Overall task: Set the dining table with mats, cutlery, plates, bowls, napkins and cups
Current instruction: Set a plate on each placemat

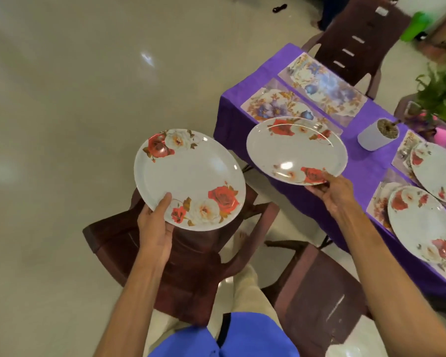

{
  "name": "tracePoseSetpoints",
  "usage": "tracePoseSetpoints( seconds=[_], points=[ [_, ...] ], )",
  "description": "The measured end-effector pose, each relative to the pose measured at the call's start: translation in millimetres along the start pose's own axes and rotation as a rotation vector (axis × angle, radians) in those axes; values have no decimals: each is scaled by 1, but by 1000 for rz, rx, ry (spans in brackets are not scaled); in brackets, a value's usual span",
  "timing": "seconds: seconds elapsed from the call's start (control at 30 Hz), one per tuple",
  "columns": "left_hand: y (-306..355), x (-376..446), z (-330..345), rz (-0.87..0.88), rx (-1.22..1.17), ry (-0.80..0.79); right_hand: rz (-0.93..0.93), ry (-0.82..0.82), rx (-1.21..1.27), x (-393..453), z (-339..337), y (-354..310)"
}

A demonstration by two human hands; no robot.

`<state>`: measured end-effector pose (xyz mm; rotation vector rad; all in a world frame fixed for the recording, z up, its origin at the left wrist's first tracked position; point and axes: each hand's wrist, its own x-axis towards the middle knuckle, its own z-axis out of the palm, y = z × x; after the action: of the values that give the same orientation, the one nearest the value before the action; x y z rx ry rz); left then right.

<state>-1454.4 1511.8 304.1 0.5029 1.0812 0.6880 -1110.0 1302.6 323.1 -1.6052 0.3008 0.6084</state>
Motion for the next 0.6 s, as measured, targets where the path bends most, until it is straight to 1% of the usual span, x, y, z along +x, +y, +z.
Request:
tracePoseSetpoints(
  seconds=[0.07,0.13,0.2,0.27,0.3,0.37,0.47,0.6],
  points=[
    [0,0,10,16,17,-4,19,25,38,30,2,-4],
    [-13,18,37,40,23,75,49,-21,46,87,17,-18],
    [-26,30,68,45,22,149,85,2,40,141,33,-27],
    [-39,44,100,46,11,197,111,-38,48,203,38,-30],
    [-44,48,114,50,7,210,138,-64,53,214,42,-37],
    [-51,53,140,68,9,223,177,-65,81,234,45,-42],
    [-59,61,172,91,39,237,190,-88,47,254,49,-52],
    [-66,69,198,85,64,264,209,-46,-26,293,40,-55]
  ],
)
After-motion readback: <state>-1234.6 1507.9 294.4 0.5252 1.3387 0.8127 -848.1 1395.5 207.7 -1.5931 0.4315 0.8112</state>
